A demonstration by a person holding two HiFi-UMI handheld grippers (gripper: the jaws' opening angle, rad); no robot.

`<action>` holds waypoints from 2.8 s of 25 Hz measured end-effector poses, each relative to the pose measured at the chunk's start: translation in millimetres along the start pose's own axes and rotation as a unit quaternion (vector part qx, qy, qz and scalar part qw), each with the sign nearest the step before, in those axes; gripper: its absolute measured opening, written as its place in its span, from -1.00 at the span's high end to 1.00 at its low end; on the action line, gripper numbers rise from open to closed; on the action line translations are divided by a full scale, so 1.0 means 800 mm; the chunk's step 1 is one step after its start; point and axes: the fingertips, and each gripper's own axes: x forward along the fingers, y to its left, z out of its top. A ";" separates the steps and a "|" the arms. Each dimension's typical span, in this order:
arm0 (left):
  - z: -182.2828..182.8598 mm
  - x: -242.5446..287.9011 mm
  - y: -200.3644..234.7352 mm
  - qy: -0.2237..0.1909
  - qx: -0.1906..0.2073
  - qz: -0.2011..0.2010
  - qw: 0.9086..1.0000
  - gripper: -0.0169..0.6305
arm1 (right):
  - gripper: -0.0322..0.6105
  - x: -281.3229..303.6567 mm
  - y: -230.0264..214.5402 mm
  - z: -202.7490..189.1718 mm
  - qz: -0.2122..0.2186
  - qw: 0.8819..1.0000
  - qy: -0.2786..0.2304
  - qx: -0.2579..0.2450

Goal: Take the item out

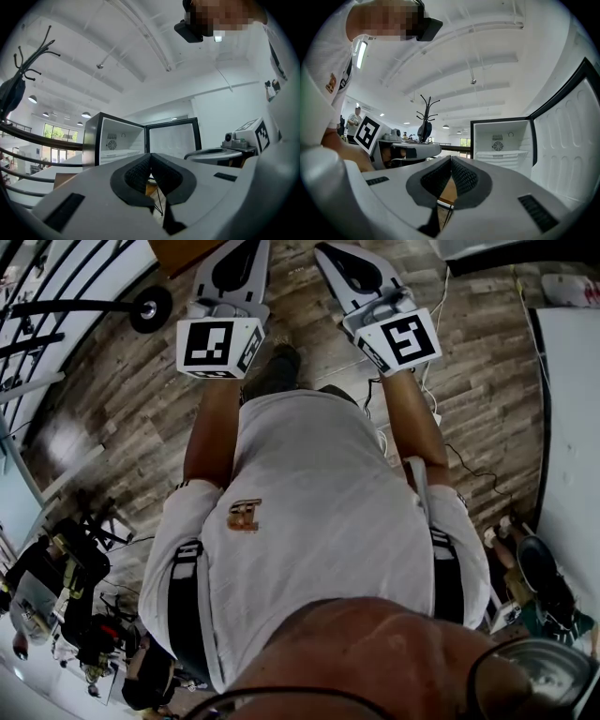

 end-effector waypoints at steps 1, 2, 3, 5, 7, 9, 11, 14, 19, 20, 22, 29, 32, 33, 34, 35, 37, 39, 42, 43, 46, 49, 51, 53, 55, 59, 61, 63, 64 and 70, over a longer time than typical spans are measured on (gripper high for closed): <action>-0.003 0.010 0.008 0.001 0.000 0.000 1.000 0.89 | 0.80 0.009 -0.009 -0.003 -0.001 1.000 0.000 0.001; -0.007 0.020 0.015 0.003 0.000 0.001 1.000 0.89 | 0.79 0.018 -0.018 -0.007 -0.002 1.000 0.004 0.002; -0.010 0.029 0.024 0.004 0.001 0.000 1.000 0.89 | 0.79 0.028 -0.027 -0.012 -0.003 1.000 0.009 0.003; -0.015 0.048 0.045 0.007 0.004 -0.002 1.000 0.89 | 0.79 0.053 -0.043 -0.019 -0.005 1.000 0.015 0.004; -0.018 0.065 0.069 0.009 0.007 -0.003 1.000 0.89 | 0.80 0.080 -0.056 -0.021 -0.008 1.000 0.018 0.005; -0.019 0.080 0.091 0.009 0.014 -0.004 1.000 0.89 | 0.79 0.106 -0.068 -0.024 -0.010 1.000 0.022 0.004; -0.023 0.096 0.112 0.009 0.021 -0.003 1.000 0.89 | 0.79 0.132 -0.080 -0.028 -0.011 1.000 0.028 0.003; -0.032 0.122 0.143 0.010 0.021 -0.007 1.000 0.89 | 0.79 0.169 -0.100 -0.034 -0.015 0.999 0.036 -0.001; -0.044 0.164 0.201 0.008 0.020 -0.012 1.000 0.89 | 0.79 0.234 -0.135 -0.038 -0.026 0.999 0.046 -0.009; -0.044 0.171 0.211 0.006 0.023 -0.012 1.000 0.89 | 0.79 0.246 -0.141 -0.038 -0.027 0.998 0.049 -0.010; -0.047 0.187 0.228 0.006 0.024 -0.013 1.000 0.89 | 0.79 0.268 -0.154 -0.039 -0.030 0.998 0.053 -0.014; -0.072 0.250 0.285 0.011 0.012 -0.020 1.000 0.89 | 0.79 0.343 -0.206 -0.066 -0.044 0.997 0.066 -0.009; -0.091 0.274 0.313 0.018 0.004 -0.015 1.000 0.89 | 0.79 0.373 -0.230 -0.085 -0.055 0.996 0.071 -0.002; -0.097 0.282 0.320 0.021 0.001 -0.013 1.000 0.89 | 0.79 0.380 -0.238 -0.092 -0.059 0.996 0.072 0.000; -0.103 0.288 0.325 0.024 -0.001 -0.011 1.000 0.89 | 0.79 0.385 -0.245 -0.098 -0.063 0.995 0.074 0.003; -0.107 0.293 0.327 0.026 -0.005 -0.010 1.000 0.89 | 0.79 0.388 -0.251 -0.102 -0.067 0.995 0.075 0.007; -0.111 0.299 0.329 0.031 -0.016 -0.009 0.999 0.89 | 0.79 0.390 -0.259 -0.107 -0.074 0.994 0.080 0.015; -0.114 0.303 0.329 0.040 -0.038 -0.007 0.998 0.89 | 0.79 0.391 -0.265 -0.113 -0.078 0.993 0.087 0.027; -0.123 0.310 0.330 0.050 -0.072 0.003 0.996 0.89 | 0.79 0.391 -0.277 -0.126 -0.079 0.991 0.097 0.049; -0.127 0.312 0.330 0.052 -0.080 0.008 0.995 0.89 | 0.79 0.391 -0.282 -0.130 -0.080 0.990 0.101 0.056; -0.139 0.317 0.328 0.059 -0.105 0.024 0.992 0.89 | 0.79 0.392 -0.295 -0.147 -0.081 0.988 0.109 0.076; -0.152 0.322 0.332 0.066 -0.145 0.043 0.986 0.89 | 0.79 0.397 -0.309 -0.162 -0.083 0.985 0.113 0.102; -0.160 0.325 0.337 0.070 -0.176 0.057 0.980 0.89 | 0.79 0.401 -0.316 -0.170 -0.084 0.982 0.116 0.120; -0.170 0.330 0.341 0.074 -0.210 0.072 0.972 0.89 | 0.79 0.404 -0.327 -0.180 -0.086 0.979 0.119 0.139; -0.182 0.337 0.343 0.078 -0.246 0.085 0.963 0.89 | 0.79 0.406 -0.341 -0.191 -0.089 0.976 0.122 0.160; -0.200 0.356 0.340 0.085 -0.306 0.103 0.943 0.89 | 0.79 0.407 -0.371 -0.207 -0.088 0.967 0.125 0.203; -0.209 0.367 0.340 0.086 -0.330 0.116 0.933 0.88 | 0.79 0.410 -0.384 -0.217 -0.080 0.963 0.132 0.222; -0.220 0.375 0.340 0.087 -0.356 0.127 0.922 0.85 | 0.79 0.412 -0.395 -0.229 -0.073 0.958 0.138 0.241; -0.226 0.379 0.341 0.087 -0.369 0.131 0.916 0.79 | 0.79 0.414 -0.400 -0.236 -0.071 0.955 0.141 0.251; -0.264 0.403 0.341 0.086 -0.472 0.163 0.862 0.63 | 0.79 0.420 -0.430 -0.267 -0.067 0.939 0.158 0.297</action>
